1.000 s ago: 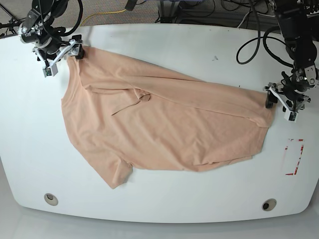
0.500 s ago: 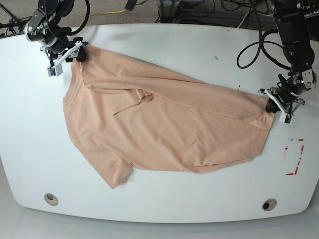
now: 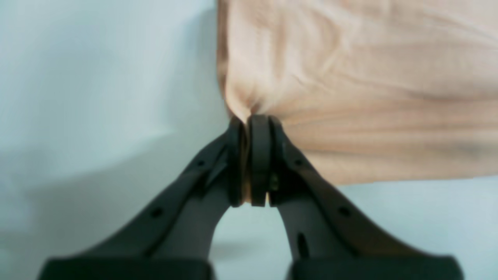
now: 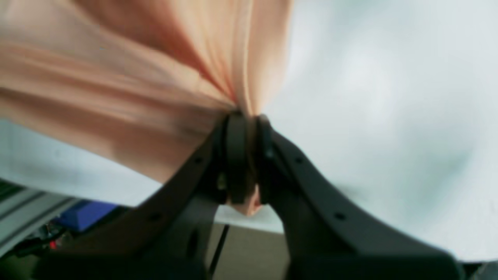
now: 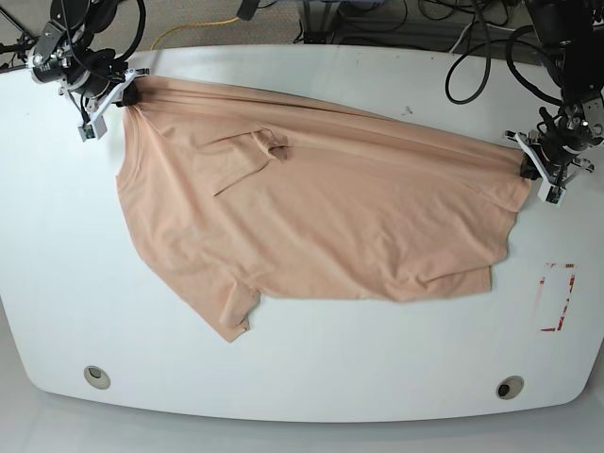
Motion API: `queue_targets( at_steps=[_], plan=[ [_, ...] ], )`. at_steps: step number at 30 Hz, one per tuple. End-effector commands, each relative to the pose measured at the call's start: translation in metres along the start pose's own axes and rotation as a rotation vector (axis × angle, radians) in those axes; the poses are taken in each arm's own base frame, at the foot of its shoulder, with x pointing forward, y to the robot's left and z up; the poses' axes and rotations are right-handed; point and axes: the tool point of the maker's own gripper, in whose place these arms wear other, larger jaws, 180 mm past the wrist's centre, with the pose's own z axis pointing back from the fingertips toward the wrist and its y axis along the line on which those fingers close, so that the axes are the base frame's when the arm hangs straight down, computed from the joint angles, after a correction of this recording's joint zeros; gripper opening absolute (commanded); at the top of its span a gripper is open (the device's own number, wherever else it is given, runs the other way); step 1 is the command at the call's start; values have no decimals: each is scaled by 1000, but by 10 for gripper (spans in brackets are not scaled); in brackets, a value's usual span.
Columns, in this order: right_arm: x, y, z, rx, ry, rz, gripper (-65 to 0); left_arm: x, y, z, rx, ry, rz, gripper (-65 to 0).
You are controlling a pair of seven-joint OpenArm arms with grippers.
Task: Fold the T-shirt properly
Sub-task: 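Regrasp the folded edge with both grippers and pull it taut, then move both grippers to the shirt's opposite edge and pinch it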
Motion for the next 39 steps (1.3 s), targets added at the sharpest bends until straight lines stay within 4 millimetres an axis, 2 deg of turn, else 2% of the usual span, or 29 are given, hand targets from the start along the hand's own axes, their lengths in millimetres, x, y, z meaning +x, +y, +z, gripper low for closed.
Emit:
queue_targets(
  at_steps=[1,5,8,14,15,18,19,21,23,24,25,29,35,39],
  plan=[
    [0,-20,21,-91,31,73,-623,0,19,22,79,7,-41,-650],
    [-3,-17,23,-86,104,172,-623,-24,11,45,106,60,-40,-650],
    [-12,-14,25,-78,147,214,-623,-41,8,63,129,97,-36,-650],
    [-10,-14,29,-90,145,239,-610,-72,-9,87,133,171,-31,-650],
    [-10,-14,29,-90,145,239,-593,-77,-11,89,133,180,-25,-650],
    [-9,-14,30,-92,143,241,-466,-83,-18,90,125,192,-10,-650],
    [-9,-14,30,-92,143,241,-388,-87,-20,90,122,199,-8,-650],
    [-8,-13,31,-92,140,245,-276,-94,-22,93,115,216,-7,-624],
    [-5,-13,34,-102,131,257,-171,-96,-23,94,113,222,-8,-551],
    [-5,-12,35,-103,130,263,-149,-96,-23,94,113,222,-8,-525],
    [-4,-10,39,-106,123,276,-124,-96,-24,94,113,222,-7,-471],
    [11,2,50,-112,69,324,-119,-91,-24,95,116,209,-15,-325],
    [24,36,50,64,-42,282,-119,-70,-24,101,130,159,-54,-304],
    [42,58,51,170,-130,259,-119,-60,-14,108,168,134,-59,-304]
  ],
)
